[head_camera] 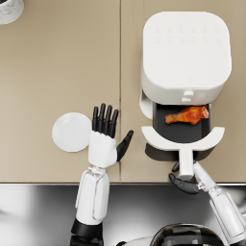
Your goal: Pick up the drumstick and place it into the air fryer
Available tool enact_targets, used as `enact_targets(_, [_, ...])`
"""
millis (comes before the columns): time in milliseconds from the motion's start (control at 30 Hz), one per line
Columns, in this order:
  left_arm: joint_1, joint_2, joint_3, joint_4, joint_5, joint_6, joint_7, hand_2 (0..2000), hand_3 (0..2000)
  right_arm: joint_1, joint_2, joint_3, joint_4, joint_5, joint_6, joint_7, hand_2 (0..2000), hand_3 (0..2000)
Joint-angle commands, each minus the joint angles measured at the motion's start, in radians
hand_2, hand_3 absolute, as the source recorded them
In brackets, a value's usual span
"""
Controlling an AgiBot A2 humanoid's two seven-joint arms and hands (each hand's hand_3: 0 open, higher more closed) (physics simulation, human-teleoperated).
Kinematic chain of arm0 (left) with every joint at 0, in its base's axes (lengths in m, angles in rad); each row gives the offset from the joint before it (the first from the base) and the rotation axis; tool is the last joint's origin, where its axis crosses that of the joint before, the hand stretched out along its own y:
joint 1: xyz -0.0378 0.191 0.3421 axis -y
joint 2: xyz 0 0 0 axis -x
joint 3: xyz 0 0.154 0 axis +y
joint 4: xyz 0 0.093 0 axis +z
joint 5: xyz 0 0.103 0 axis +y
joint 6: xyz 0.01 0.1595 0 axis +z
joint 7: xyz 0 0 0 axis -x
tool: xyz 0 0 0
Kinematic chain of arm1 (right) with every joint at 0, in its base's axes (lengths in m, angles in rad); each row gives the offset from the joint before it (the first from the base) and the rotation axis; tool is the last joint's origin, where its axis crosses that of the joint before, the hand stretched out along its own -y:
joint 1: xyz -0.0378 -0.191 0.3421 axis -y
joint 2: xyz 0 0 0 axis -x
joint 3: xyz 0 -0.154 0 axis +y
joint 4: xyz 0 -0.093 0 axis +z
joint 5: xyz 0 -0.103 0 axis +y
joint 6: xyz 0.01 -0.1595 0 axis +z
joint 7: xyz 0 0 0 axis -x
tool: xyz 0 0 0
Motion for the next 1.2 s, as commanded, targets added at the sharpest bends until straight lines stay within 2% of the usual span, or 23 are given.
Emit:
enact_targets(33, [-0.014,-0.003,-0.029,-0.022,0.000,0.000,0.000,0,0,0.077,-0.118,0.144,0.100,0.000,0.007,0.000,2000,2000])
enact_targets(267, [-0.036,-0.004,-0.077,-0.062,0.000,0.000,0.000,0,0,0.187,-0.214,0.061,-0.035,0.001,0.030,0.001,2000,2000])
enact_targets(367, [-0.043,-0.005,-0.090,-0.064,0.000,0.000,0.000,0,0,0.244,-0.223,0.060,-0.097,0.001,0.034,0.003,2000,2000])
enact_targets(833, [-0.074,-0.005,-0.128,-0.055,0.000,0.000,0.000,0,0,0.597,-0.199,0.242,-0.510,0.001,0.028,0.019,2000,2000])
enact_targets(1100, [-0.079,-0.006,-0.157,-0.074,0.000,0.000,0.000,0,0,0.767,-0.199,0.424,-0.719,-0.002,-0.013,0.035,2000,2000])
enact_targets(1167, [-0.079,-0.006,-0.157,-0.074,0.000,0.000,0.000,0,0,0.799,-0.203,0.473,-0.757,-0.004,0.018,0.038,2000,2000])
enact_targets(1200, [-0.088,-0.006,-0.154,-0.069,0.000,0.000,0.000,0,0,0.757,-0.245,0.362,-0.758,-0.004,0.035,0.036,2000,2000])
